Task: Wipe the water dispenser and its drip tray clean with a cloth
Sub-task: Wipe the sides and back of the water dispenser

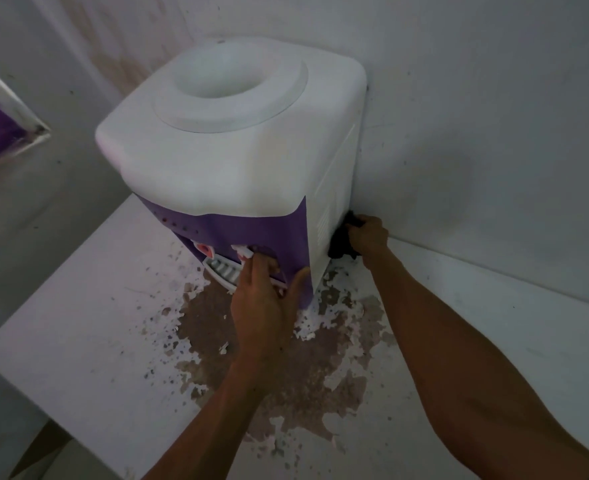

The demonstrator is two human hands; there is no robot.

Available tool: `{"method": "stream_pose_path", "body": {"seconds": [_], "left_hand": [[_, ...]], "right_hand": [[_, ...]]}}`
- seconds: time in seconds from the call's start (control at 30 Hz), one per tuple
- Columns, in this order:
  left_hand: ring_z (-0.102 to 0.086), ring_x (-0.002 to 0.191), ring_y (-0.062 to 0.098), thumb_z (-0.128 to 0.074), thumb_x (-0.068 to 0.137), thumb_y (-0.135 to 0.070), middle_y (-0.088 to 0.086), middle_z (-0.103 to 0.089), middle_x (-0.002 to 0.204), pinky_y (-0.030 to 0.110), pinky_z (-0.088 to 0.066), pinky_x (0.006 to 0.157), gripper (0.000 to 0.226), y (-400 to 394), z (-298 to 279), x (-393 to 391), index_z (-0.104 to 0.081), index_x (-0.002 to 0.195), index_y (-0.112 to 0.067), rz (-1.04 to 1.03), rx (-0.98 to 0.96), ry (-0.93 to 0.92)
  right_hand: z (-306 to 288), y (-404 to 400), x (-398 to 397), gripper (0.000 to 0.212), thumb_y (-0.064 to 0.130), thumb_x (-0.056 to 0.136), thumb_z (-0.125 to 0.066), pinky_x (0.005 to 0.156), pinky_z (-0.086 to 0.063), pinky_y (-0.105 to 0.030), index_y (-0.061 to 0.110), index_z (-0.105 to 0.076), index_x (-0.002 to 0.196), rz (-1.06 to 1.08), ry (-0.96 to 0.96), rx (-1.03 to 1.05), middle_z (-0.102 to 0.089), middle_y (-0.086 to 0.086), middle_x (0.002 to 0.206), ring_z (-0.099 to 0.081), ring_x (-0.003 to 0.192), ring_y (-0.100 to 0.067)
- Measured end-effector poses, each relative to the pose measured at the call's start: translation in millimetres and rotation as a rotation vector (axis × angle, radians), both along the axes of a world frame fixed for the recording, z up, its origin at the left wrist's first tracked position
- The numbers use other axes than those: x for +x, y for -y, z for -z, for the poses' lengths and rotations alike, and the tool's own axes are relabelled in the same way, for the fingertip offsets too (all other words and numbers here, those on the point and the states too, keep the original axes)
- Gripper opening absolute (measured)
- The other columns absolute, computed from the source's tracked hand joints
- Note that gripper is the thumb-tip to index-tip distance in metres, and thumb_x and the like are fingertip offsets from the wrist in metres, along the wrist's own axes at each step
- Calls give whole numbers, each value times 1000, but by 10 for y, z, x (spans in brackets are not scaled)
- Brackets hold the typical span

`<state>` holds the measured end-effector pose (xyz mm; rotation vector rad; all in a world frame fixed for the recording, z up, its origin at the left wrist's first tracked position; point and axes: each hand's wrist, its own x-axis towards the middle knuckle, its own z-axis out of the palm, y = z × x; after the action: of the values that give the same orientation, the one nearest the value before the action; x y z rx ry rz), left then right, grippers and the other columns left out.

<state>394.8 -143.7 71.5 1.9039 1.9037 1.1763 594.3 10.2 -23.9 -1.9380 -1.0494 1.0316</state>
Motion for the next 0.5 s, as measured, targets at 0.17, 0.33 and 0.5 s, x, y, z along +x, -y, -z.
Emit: {"method": "stream_pose_path", "body": {"seconds": [0.17,0.33,0.5], "left_hand": [[-54,64,14,-80,85,-41,1,-64,89,18,-38,59,39,22,-31,3,-60,96,-9,6,-5,15],[-55,66,17,-77,86,-45,3,-63,87,26,-40,61,40,17,-27,-2,-59,95,-10,-2,-8,4],[-58,69,21,-78,85,-45,5,-64,87,30,-44,61,41,0,-24,-11,-58,94,-10,11,-8,-9]], "right_hand": [[-174,74,78,38,6,95,-63,102,-52,-46,8,-64,132,76,-278,84,-66,-16,128,-63,114,-32],[-706,207,61,28,11,91,-66,93,-58,-45,16,-70,118,102,-384,373,-72,-6,111,-68,104,-23],[-906,492,-145,26,8,90,-64,97,-54,-44,18,-65,115,51,-215,549,-69,2,112,-64,107,-16]]}}
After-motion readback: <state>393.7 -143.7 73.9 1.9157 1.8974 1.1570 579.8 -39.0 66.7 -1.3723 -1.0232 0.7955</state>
